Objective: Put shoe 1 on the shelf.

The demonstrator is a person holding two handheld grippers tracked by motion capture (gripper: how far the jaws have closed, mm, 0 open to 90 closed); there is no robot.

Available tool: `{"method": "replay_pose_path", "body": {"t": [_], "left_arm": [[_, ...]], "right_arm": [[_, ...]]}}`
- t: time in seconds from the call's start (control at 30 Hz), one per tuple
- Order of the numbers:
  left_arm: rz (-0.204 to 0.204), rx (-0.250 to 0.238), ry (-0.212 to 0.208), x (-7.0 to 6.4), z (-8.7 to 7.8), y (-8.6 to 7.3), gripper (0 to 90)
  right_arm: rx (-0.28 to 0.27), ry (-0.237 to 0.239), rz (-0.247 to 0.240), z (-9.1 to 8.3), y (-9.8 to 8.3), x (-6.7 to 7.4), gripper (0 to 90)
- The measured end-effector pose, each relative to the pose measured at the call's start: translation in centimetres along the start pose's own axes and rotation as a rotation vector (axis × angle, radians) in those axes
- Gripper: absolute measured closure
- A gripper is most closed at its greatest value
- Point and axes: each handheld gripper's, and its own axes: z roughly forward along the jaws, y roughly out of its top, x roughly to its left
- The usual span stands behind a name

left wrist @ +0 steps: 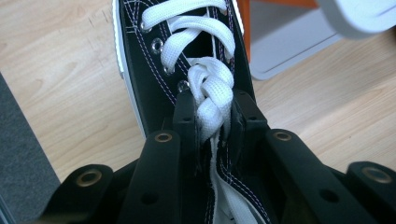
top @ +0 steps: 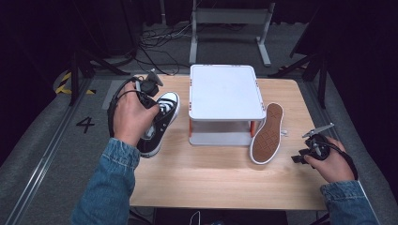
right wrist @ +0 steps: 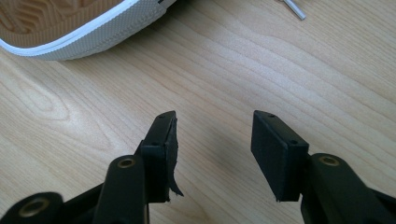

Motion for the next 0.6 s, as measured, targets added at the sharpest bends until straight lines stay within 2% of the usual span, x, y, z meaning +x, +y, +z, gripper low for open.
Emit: {"method": "replay_pose_path", "body": {"t": [0.03,0.4,0.6], "left_arm": [[0.02,-0.002,0.005,0.1,-0.4,0.3,75.4],[0.045,-0.07,0.008,-0.9,-4.1,3.3,75.3],[0.063,-0.086,0.03,-1.9,-5.0,5.4,75.3]], "right_arm": [[-0.003,-0.001,0.005,-0.1,-0.1,0.0,51.9],[-0.017,-0.005,0.036,-0.5,-1.2,0.0,53.3],[-0.025,-0.004,0.051,-0.7,-1.4,0.2,54.6]]}}
